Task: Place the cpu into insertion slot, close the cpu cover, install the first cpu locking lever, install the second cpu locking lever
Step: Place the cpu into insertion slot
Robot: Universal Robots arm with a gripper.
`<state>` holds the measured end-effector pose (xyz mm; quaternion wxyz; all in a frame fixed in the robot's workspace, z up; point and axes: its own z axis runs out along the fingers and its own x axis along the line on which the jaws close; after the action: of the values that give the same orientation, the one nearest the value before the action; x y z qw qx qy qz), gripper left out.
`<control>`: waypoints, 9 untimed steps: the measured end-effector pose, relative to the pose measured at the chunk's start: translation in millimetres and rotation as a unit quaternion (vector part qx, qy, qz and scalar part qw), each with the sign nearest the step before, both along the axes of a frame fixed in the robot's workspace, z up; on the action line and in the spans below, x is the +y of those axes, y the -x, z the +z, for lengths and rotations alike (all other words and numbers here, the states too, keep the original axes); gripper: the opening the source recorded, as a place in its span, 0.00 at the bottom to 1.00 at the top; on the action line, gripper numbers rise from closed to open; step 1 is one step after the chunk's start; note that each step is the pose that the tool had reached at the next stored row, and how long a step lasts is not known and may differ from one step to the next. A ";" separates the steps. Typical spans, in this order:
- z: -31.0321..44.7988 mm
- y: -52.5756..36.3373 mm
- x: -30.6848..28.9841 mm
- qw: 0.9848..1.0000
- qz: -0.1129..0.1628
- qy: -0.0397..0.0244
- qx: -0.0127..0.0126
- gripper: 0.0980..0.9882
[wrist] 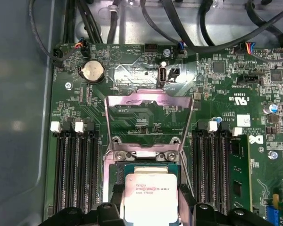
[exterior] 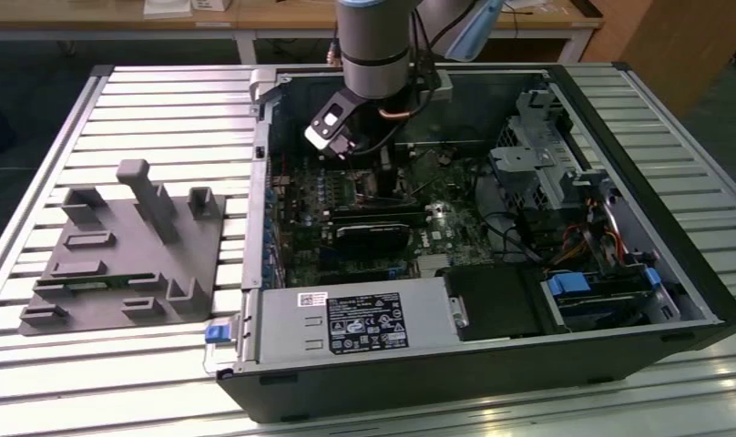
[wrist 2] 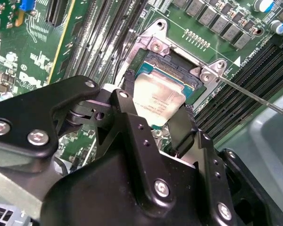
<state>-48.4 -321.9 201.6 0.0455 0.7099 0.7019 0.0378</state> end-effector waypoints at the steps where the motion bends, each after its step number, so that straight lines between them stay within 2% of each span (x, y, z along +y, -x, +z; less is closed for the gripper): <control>1: -0.8 0.3 0.2 1.000 -0.002 0.000 0.000 0.49; 9: -4.8 1.5 1.2 1.000 -0.006 0.000 0.000 0.49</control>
<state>-49.9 -320.8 196.8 0.0457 0.7142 0.6975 0.0376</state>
